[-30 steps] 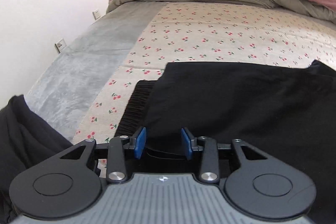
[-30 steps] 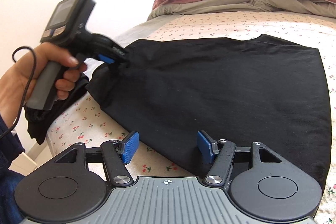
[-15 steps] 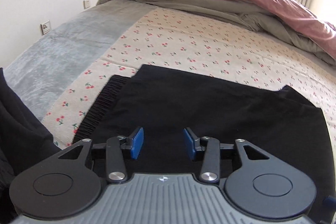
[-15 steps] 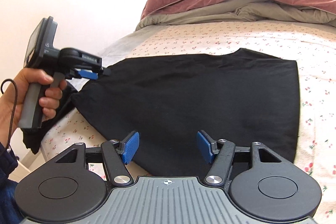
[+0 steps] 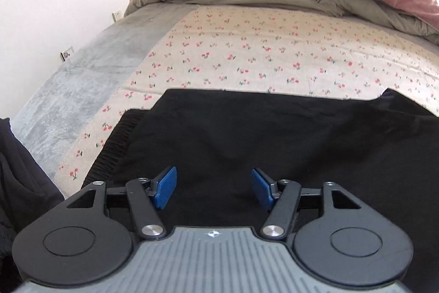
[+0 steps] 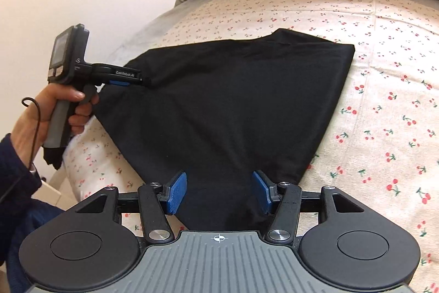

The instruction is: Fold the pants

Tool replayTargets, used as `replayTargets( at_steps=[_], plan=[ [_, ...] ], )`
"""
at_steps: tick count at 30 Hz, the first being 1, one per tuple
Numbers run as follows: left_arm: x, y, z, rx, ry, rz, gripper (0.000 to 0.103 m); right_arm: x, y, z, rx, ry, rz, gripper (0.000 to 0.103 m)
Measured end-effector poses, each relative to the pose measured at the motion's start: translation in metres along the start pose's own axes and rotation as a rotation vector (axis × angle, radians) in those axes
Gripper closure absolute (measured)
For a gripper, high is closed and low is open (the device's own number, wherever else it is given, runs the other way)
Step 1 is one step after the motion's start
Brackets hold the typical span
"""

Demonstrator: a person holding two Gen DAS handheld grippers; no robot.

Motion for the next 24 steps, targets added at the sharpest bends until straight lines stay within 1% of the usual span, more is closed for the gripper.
replayTargets(
  at_steps=[1, 3, 4, 5, 7, 9, 11, 14, 16, 18, 21, 24],
  plan=[
    [-0.006, 0.010, -0.006, -0.005, 0.025, 0.031, 0.041, -0.006, 0.008, -0.002, 0.017, 0.003, 0.004, 0.050],
    [-0.013, 0.035, -0.010, 0.004, 0.035, 0.097, 0.041, -0.012, 0.025, 0.002, 0.057, 0.013, 0.002, 0.049],
    [-0.018, 0.056, -0.009, 0.029, 0.034, 0.143, 0.042, -0.012, 0.032, 0.006, 0.082, 0.018, -0.001, 0.050],
    [-0.022, 0.075, -0.008, 0.053, 0.036, 0.180, 0.043, -0.007, 0.042, 0.013, 0.133, 0.013, -0.005, 0.052],
    [-0.033, 0.115, -0.004, 0.101, 0.041, 0.259, 0.047, 0.006, 0.052, 0.028, 0.213, -0.037, -0.004, 0.069],
    [-0.042, 0.153, 0.003, 0.154, 0.038, 0.321, 0.054, 0.010, 0.051, 0.030, 0.245, -0.034, -0.012, 0.070],
    [-0.051, 0.188, 0.010, 0.213, 0.038, 0.372, 0.057, 0.010, 0.048, 0.030, 0.252, -0.039, -0.052, 0.071],
    [-0.060, 0.235, 0.020, 0.292, 0.043, 0.422, 0.057, 0.017, 0.049, 0.035, 0.306, -0.055, -0.100, 0.071],
    [-0.063, 0.258, 0.025, 0.326, 0.044, 0.435, 0.057, 0.017, 0.052, 0.035, 0.347, -0.050, -0.128, 0.071],
    [-0.062, 0.277, 0.029, 0.369, 0.053, 0.415, 0.057, 0.018, 0.054, 0.035, 0.375, -0.044, -0.150, 0.071],
    [-0.059, 0.308, 0.035, 0.492, 0.104, 0.345, 0.057, 0.020, 0.054, 0.036, 0.383, -0.033, -0.155, 0.071],
    [-0.050, 0.331, 0.042, 0.574, 0.109, 0.281, 0.057, 0.019, 0.050, 0.038, 0.364, -0.025, -0.143, 0.070]
  ],
)
Point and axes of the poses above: each gripper's, at about its wrist camera, not at the fingertips, and x roughly the way its jaws point, y to its right, z to its underside, the point moved 9 cm from there along x, roughly the way its jaws point, and after that the axes turned 2 degrees about z, right-handed, at the moved point
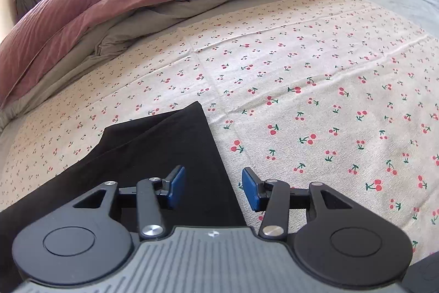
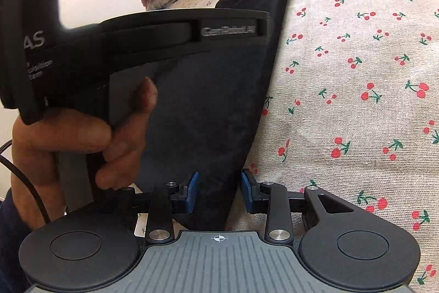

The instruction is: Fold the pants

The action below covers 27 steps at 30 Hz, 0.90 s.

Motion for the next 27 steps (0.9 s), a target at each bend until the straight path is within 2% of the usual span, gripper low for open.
replayTargets(
  at_steps=[3, 4, 5, 6, 8, 9, 12, 13, 16, 19, 21, 23, 27],
  plan=[
    [0.016, 0.006, 0.001, 0.107, -0.034, -0.146, 0.059, 0.001, -0.001, 0.001, -0.006, 0.003, 0.000, 0.070],
    [0.020, 0.009, 0.001, 0.159, -0.039, -0.169, 0.061, 0.000, -0.001, 0.002, -0.001, 0.007, -0.002, 0.070],
    [0.023, 0.012, 0.001, 0.180, -0.042, -0.160, 0.075, 0.001, 0.000, 0.001, 0.004, 0.009, -0.005, 0.070],
    [0.025, 0.013, 0.002, 0.178, -0.049, -0.142, 0.094, 0.001, 0.000, 0.002, 0.005, 0.008, -0.008, 0.071],
    [0.026, 0.012, -0.001, 0.152, -0.060, -0.108, 0.103, 0.001, -0.001, 0.002, -0.004, 0.002, -0.020, 0.071],
    [0.026, 0.010, -0.003, 0.144, -0.062, -0.101, 0.103, 0.002, -0.002, 0.003, -0.007, 0.000, -0.030, 0.071],
    [0.026, -0.003, -0.009, 0.020, -0.060, -0.025, 0.103, 0.007, 0.003, 0.001, 0.010, -0.001, -0.022, 0.094],
    [0.024, -0.009, -0.013, -0.038, -0.045, 0.004, 0.103, 0.007, 0.002, 0.001, -0.008, 0.003, -0.007, 0.097],
    [0.011, -0.022, -0.025, -0.153, 0.024, 0.050, 0.103, -0.002, -0.004, -0.003, -0.065, 0.048, 0.038, 0.098],
    [-0.002, -0.022, -0.039, -0.205, 0.114, 0.083, 0.103, -0.023, -0.001, -0.011, -0.050, 0.101, 0.050, 0.099],
    [-0.006, -0.015, -0.051, -0.251, 0.145, 0.124, 0.103, -0.041, 0.008, -0.018, -0.032, 0.139, 0.052, 0.099],
    [-0.007, -0.003, -0.063, -0.295, 0.152, 0.165, 0.103, -0.059, 0.019, -0.021, -0.022, 0.167, 0.063, 0.099],
    [-0.002, 0.057, -0.089, -0.257, 0.154, 0.175, 0.103, -0.094, 0.053, -0.020, 0.004, 0.188, 0.118, 0.099]
  ],
)
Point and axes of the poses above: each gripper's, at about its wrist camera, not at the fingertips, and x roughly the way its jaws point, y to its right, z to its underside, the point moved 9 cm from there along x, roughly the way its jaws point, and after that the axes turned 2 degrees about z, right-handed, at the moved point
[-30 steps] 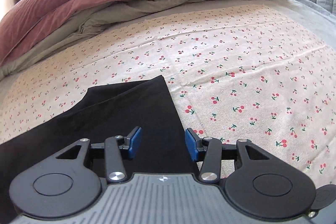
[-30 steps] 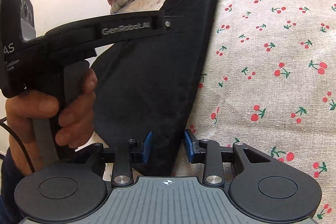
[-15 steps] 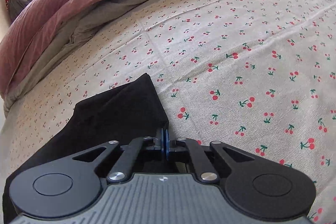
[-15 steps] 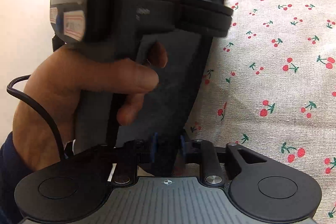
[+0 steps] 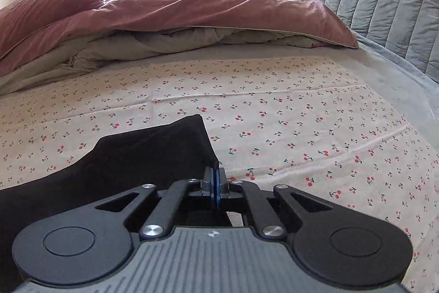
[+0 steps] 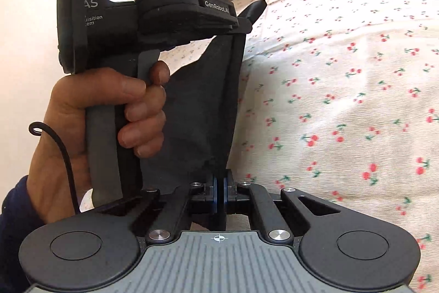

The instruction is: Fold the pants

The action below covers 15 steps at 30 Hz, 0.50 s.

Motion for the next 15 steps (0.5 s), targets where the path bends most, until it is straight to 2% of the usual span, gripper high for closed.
replayTargets(
  at_steps=[5, 10, 13, 15],
  plan=[
    [0.029, 0.088, -0.005, -0.042, -0.032, 0.053, 0.103, -0.051, 0.062, -0.002, 0.071, 0.027, 0.084, 0.098],
    [0.038, 0.160, -0.009, -0.072, -0.035, 0.111, 0.103, -0.108, 0.122, 0.005, 0.153, 0.093, 0.147, 0.098],
    [0.054, 0.182, -0.001, -0.048, -0.074, 0.112, 0.103, -0.128, 0.147, 0.011, 0.214, 0.105, 0.154, 0.097],
    [0.067, 0.185, 0.005, -0.085, -0.110, 0.144, 0.103, -0.134, 0.157, 0.015, 0.244, 0.109, 0.155, 0.097]
  ],
)
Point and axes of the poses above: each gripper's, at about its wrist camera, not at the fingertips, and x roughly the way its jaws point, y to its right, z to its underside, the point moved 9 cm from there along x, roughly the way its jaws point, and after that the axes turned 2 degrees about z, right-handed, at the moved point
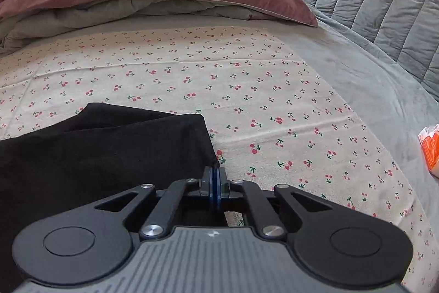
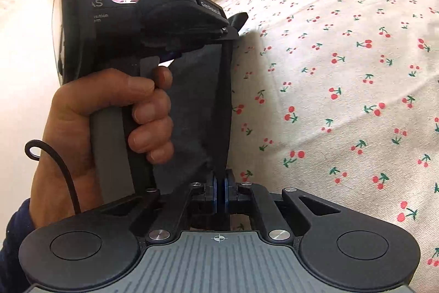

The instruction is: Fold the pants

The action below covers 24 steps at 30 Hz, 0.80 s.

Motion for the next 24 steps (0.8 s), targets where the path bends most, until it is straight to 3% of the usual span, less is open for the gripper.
replayTargets(
  at_steps=[3, 5, 9, 14, 17, 21, 24],
  plan=[
    [-0.001, -0.003, 0.001, -0.116, -0.012, 0.186, 0.103, 0.006, 0.006, 0.003, 0.044, -0.021, 0.008, 0.096],
    [-0.011, -0.013, -0.004, -0.176, 0.004, 0.223, 0.101, 0.013, 0.012, 0.006, 0.063, -0.028, 0.016, 0.096],
    [-0.031, -0.057, -0.015, -0.232, 0.061, 0.147, 0.100, 0.017, 0.012, 0.008, 0.070, -0.023, 0.020, 0.096],
    [-0.030, -0.152, -0.014, -0.419, 0.068, 0.065, 0.099, 0.021, 0.010, 0.013, 0.074, -0.030, 0.041, 0.095],
    [-0.019, -0.193, -0.011, -0.354, 0.061, -0.028, 0.099, 0.026, 0.011, 0.012, 0.070, -0.030, 0.049, 0.094],
    [-0.013, -0.202, -0.005, -0.267, 0.059, -0.022, 0.100, 0.024, 0.010, 0.011, 0.072, -0.031, 0.049, 0.094],
    [-0.022, -0.198, -0.010, -0.268, 0.101, -0.055, 0.099, 0.020, 0.010, 0.012, 0.071, -0.028, 0.045, 0.094]
  ],
)
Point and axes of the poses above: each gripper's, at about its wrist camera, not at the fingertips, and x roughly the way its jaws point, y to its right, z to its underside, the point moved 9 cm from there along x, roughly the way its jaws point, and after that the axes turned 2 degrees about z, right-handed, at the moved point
